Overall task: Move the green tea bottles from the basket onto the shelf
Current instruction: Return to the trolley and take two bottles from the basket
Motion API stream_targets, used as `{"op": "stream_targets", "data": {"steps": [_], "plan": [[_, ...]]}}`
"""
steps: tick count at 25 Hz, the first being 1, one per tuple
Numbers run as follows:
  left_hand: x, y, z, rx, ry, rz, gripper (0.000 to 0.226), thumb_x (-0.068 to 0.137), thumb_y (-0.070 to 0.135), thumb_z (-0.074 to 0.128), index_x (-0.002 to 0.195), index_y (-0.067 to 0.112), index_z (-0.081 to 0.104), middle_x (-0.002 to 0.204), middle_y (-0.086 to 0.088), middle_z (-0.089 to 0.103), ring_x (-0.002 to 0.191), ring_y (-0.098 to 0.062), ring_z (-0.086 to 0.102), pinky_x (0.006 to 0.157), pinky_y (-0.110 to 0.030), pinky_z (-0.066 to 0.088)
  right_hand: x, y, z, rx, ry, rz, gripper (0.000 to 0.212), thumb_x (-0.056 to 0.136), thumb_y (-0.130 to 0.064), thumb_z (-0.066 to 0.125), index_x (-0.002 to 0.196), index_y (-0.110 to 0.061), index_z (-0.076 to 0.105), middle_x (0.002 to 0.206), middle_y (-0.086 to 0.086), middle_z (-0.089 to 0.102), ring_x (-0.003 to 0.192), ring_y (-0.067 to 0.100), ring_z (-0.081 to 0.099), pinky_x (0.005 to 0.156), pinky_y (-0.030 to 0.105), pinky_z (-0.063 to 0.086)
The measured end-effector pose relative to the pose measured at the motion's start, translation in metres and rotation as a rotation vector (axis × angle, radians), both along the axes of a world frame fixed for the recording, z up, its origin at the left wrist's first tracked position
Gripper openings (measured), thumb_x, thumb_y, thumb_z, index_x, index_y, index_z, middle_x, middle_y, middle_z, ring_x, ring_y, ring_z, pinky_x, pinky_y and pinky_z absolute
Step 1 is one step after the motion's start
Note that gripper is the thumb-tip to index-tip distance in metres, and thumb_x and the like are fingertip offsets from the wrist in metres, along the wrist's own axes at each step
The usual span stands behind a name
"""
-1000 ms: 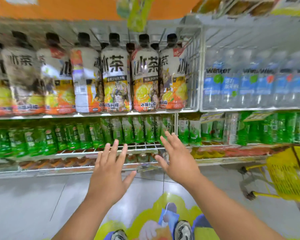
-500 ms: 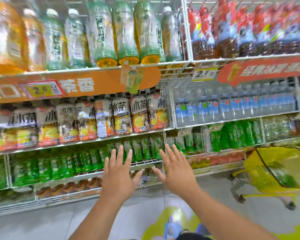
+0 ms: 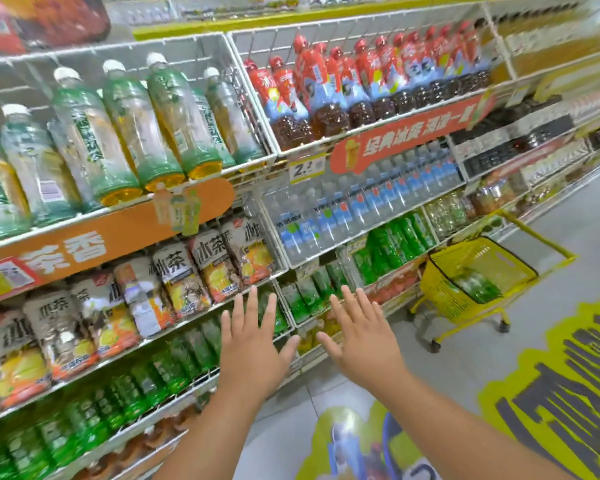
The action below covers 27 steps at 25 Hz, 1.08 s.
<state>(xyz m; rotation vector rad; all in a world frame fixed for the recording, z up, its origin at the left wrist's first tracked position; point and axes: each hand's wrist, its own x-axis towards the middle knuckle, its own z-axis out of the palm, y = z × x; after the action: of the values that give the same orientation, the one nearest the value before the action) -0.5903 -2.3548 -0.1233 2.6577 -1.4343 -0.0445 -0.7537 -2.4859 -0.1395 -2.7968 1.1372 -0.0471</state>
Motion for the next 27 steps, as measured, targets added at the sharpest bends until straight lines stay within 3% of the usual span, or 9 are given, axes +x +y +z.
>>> {"op": "stream_targets", "data": {"steps": [3, 5, 8, 13, 17, 20, 24, 27], "plan": [[-0.035, -0.035, 0.006, -0.012, 0.023, -0.103, 0.084, 0.093, 0.075, 0.023, 0.16, 0.033, -0.007, 0.168, -0.001, -0.014, 0.154, -0.025, -0.014, 0.125, -0.047, -0.003, -0.042, -0.018, 0.001, 0.031, -0.017, -0.095, 0.113, 0.071, -0.08, -0.031, 0.164, -0.026, 0.004, 0.171, 0.001, -0.008, 0.158, 0.025, -0.008, 0.128, 0.047, 0.006], [-0.064, -0.057, 0.004, -0.02, 0.015, -0.144, 0.084, 0.093, 0.074, 0.027, 0.16, 0.033, -0.004, 0.168, 0.0, -0.012, 0.155, -0.024, -0.012, 0.125, -0.046, -0.001, -0.077, -0.035, -0.002, 0.002, -0.051, -0.153, 0.096, 0.09, -0.079, -0.002, 0.162, -0.022, 0.025, 0.17, 0.005, 0.016, 0.157, 0.029, 0.015, 0.124, 0.05, 0.022], [-0.12, -0.095, 0.001, -0.056, -0.02, -0.176, 0.085, 0.091, 0.075, 0.03, 0.161, 0.033, 0.005, 0.169, -0.001, -0.008, 0.155, -0.026, -0.008, 0.125, -0.047, 0.0, -0.146, -0.067, -0.007, -0.03, -0.072, -0.24, 0.079, 0.094, -0.07, 0.031, 0.153, -0.02, 0.046, 0.162, 0.007, 0.039, 0.148, 0.032, 0.039, 0.113, 0.053, 0.041], [-0.231, -0.168, 0.004, -0.052, -0.083, -0.279, 0.086, 0.086, 0.074, 0.033, 0.155, 0.024, 0.037, 0.165, -0.01, 0.023, 0.151, -0.035, 0.024, 0.119, -0.054, 0.026, -0.27, -0.127, -0.003, -0.128, -0.131, -0.321, 0.081, 0.095, -0.07, 0.027, 0.149, -0.016, 0.052, 0.157, 0.011, 0.045, 0.143, 0.036, 0.046, 0.106, 0.055, 0.048], [-0.307, -0.23, 0.009, -0.056, -0.054, -0.315, 0.092, 0.082, 0.078, 0.021, 0.157, 0.025, 0.032, 0.168, -0.008, 0.013, 0.154, -0.034, 0.014, 0.123, -0.051, 0.013, -0.355, -0.17, 0.009, -0.148, -0.148, -0.379, 0.08, 0.092, -0.068, 0.033, 0.151, -0.016, 0.049, 0.158, 0.012, 0.043, 0.145, 0.037, 0.042, 0.111, 0.055, 0.044], [-0.354, -0.271, 0.016, -0.049, -0.055, -0.369, 0.092, 0.079, 0.076, 0.023, 0.154, 0.024, 0.039, 0.166, -0.01, 0.021, 0.151, -0.035, 0.022, 0.12, -0.054, 0.021, -0.401, -0.197, 0.017, -0.156, -0.169, -0.423, 0.077, 0.09, -0.065, 0.04, 0.146, -0.014, 0.055, 0.154, 0.015, 0.049, 0.139, 0.04, 0.05, 0.104, 0.056, 0.049], [-0.391, -0.331, 0.016, -0.055, -0.02, -0.458, 0.091, 0.079, 0.075, 0.031, 0.151, 0.021, 0.045, 0.163, -0.012, 0.028, 0.149, -0.036, 0.027, 0.118, -0.056, 0.026, -0.436, -0.235, 0.018, -0.144, -0.21, -0.491, 0.075, 0.091, -0.066, 0.043, 0.149, -0.018, 0.048, 0.157, 0.012, 0.046, 0.14, 0.038, 0.049, 0.104, 0.055, 0.049], [-0.405, -0.385, 0.005, -0.066, -0.027, -0.514, 0.091, 0.087, 0.079, 0.02, 0.153, 0.02, 0.042, 0.163, -0.014, 0.028, 0.149, -0.038, 0.027, 0.116, -0.058, 0.029, -0.45, -0.273, 0.009, -0.158, -0.191, -0.527, 0.075, 0.092, -0.065, 0.041, 0.149, -0.017, 0.051, 0.157, 0.013, 0.045, 0.142, 0.037, 0.046, 0.107, 0.054, 0.048]]}}
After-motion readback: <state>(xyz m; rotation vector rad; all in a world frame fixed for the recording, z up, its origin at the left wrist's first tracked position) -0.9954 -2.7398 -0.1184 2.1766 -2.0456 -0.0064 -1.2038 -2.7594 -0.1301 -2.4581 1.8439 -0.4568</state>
